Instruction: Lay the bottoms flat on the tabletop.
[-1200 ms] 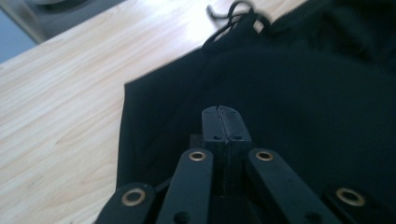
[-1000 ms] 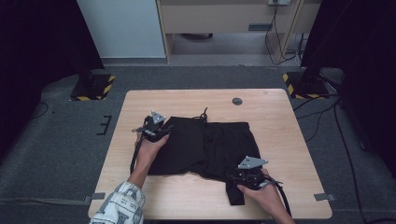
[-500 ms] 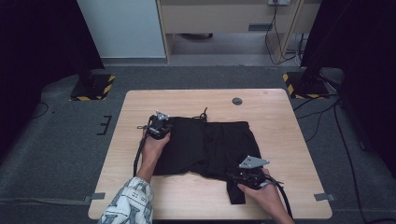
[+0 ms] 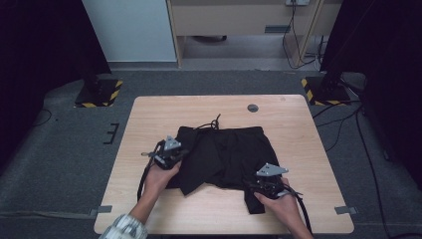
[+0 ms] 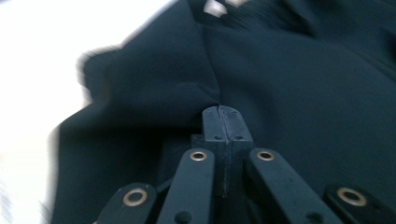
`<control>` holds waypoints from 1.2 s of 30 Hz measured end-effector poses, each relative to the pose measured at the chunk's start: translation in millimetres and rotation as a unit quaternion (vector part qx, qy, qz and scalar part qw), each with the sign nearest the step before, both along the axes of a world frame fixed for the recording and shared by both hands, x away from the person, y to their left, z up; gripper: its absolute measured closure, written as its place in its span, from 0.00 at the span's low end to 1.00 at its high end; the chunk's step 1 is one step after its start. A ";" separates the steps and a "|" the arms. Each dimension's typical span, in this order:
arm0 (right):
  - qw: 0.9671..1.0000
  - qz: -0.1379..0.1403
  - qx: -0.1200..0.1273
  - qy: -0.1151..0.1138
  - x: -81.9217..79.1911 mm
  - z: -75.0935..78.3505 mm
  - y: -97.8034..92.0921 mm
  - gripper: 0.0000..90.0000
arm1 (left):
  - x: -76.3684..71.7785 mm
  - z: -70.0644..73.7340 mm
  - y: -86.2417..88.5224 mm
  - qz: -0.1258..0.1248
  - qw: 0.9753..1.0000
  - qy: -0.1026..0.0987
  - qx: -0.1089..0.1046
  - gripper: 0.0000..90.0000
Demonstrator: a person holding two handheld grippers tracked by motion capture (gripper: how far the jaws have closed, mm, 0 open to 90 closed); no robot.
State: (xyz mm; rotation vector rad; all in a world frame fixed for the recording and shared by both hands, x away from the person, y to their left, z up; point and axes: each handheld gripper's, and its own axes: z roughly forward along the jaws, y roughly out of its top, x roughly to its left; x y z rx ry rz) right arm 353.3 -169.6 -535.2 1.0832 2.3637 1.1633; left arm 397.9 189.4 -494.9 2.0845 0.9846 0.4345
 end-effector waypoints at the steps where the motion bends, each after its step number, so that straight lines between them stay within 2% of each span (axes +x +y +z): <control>1: 1.000 -0.011 0.001 0.001 2.6 -0.1 -0.3 0.63 | -18.6 -7.5 -0.3 -0.019 1.000 0.012 -0.002 0.99; 2: 1.000 -0.011 0.001 0.001 2.6 -0.1 -0.3 0.63 | -18.6 -7.5 -0.3 -0.019 1.000 0.012 -0.002 0.99; 4: 1.000 -0.013 -0.002 0.000 2.9 0.0 0.6 0.63 | -35.1 -14.7 -2.0 -0.041 0.999 0.027 0.011 0.99; 5: 1.000 -0.012 -0.002 0.000 3.2 0.0 0.6 0.63 | -48.9 -17.5 -1.3 -0.059 0.997 0.033 0.024 0.99; 6: 1.000 -0.012 -0.002 0.000 3.2 0.0 0.6 0.63 | -48.9 -17.5 -1.3 -0.059 0.997 0.033 0.024 0.99; 10: 1.000 -0.010 0.002 0.002 4.7 0.0 -0.1 0.62 | -71.4 -14.1 7.2 -0.076 0.996 0.053 0.005 0.95; 11: 1.000 -0.010 0.002 0.002 4.7 0.0 -0.1 0.62 | -71.4 -14.1 7.2 -0.076 0.996 0.053 0.005 0.91; 12: 1.000 -0.010 0.002 0.003 5.1 0.1 -0.1 0.61 | -76.1 -12.4 7.9 -0.078 0.996 0.052 0.004 0.91; 13: 1.000 -0.011 0.000 0.002 5.4 0.3 0.6 0.57 | -78.7 -10.2 8.4 -0.077 0.996 0.044 0.005 0.82; 14: 1.000 -0.013 -0.009 0.006 5.2 1.9 3.1 0.48 | -83.6 1.3 9.3 -0.074 0.997 0.017 0.008 0.61; 15: 1.000 -0.013 -0.009 0.006 5.2 1.9 3.1 0.48 | -83.6 1.3 9.3 -0.074 0.997 0.017 0.008 0.55; 16: 1.000 -0.017 -0.016 0.013 4.6 7.7 5.5 0.40 | -85.1 9.2 10.5 -0.070 0.997 -0.008 0.006 0.52; 17: 1.000 -0.017 -0.016 0.013 4.6 7.7 5.5 0.40 | -85.1 17.5 12.7 -0.065 0.997 -0.030 -0.002 0.52; 18: 1.000 -0.017 -0.011 0.006 3.9 12.8 5.4 0.39 | -82.9 25.5 14.9 -0.053 0.997 -0.050 -0.010 0.49; 19: 1.000 -0.021 0.011 -0.007 3.9 28.4 3.1 0.36 | -72.4 37.9 19.0 -0.029 0.996 -0.082 -0.004 0.43; 20: 1.000 -0.022 0.018 -0.010 4.8 33.7 2.0 0.35 | -63.8 40.6 20.0 -0.018 0.996 -0.089 0.000 0.40; 21: 1.000 -0.022 0.018 -0.010 4.8 33.7 2.0 0.35 | -63.8 40.6 20.0 -0.018 0.996 -0.089 0.000 0.38; 22: 0.999 -0.022 0.025 -0.013 7.1 40.3 0.6 0.34 | -50.9 39.7 20.1 -0.007 0.996 -0.088 0.002 0.38; 23: 0.999 -0.025 0.027 -0.021 16.7 49.0 -1.1 0.32 | -31.1 31.5 18.1 0.007 0.998 -0.070 0.006 0.34; 24: 0.999 -0.025 0.027 -0.021 16.7 49.0 -1.1 0.32 | -31.1 31.5 18.1 0.007 0.998 -0.070 0.006 0.32; 25: 0.999 -0.030 0.024 -0.018 30.4 53.0 -0.4 0.31 | -9.7 14.6 13.8 0.019 0.999 -0.043 0.025 0.32; 26: 0.999 -0.030 0.024 -0.018 30.4 53.0 -0.4 0.31 | -9.7 14.6 13.8 0.019 0.999 -0.043 0.025 0.32; 27: 0.999 -0.035 0.021 -0.008 45.9 51.7 2.8 0.31 | -0.5 4.7 12.0 0.025 0.999 -0.029 0.037 0.33; 28: 0.999 -0.035 0.021 -0.008 45.9 51.7 2.8 0.31 | 7.5 -5.0 10.6 0.032 0.999 -0.014 0.040 0.33; 29: 0.999 -0.039 0.016 -0.005 53.9 49.9 4.9 0.32 | 14.9 -15.5 9.6 0.045 0.998 0.000 0.040 0.35; 30: 0.999 -0.042 0.006 0.003 71.5 45.3 11.2 0.34 | 18.8 -21.6 9.5 0.053 0.998 0.006 0.039 0.40; 31: 0.999 -0.042 0.006 0.003 71.5 45.3 11.2 0.34 | 20.3 -24.7 9.5 0.060 0.997 0.006 0.038 0.40; 32: 0.999 -0.045 0.006 0.006 77.4 43.6 13.5 0.35 | 21.2 -27.7 9.5 0.067 0.997 0.003 0.035 0.43; 33: 0.999 -0.051 0.000 0.014 92.8 38.6 20.8 0.37 | 21.8 -29.7 9.4 0.069 0.997 0.004 0.033 0.48; 34: 0.999 -0.051 0.000 0.014 92.8 38.6 20.8 0.37 | 22.2 -30.6 9.1 0.070 0.997 0.006 0.036 0.48; 35: 0.998 -0.061 -0.006 0.021 107.4 33.7 28.7 0.39 | 21.8 -30.7 9.2 0.068 0.997 0.005 0.038 0.57; 36: 0.998 -0.061 -0.006 0.021 107.4 33.7 28.7 0.39 | 21.8 -30.7 9.2 0.068 0.997 0.005 0.038 0.58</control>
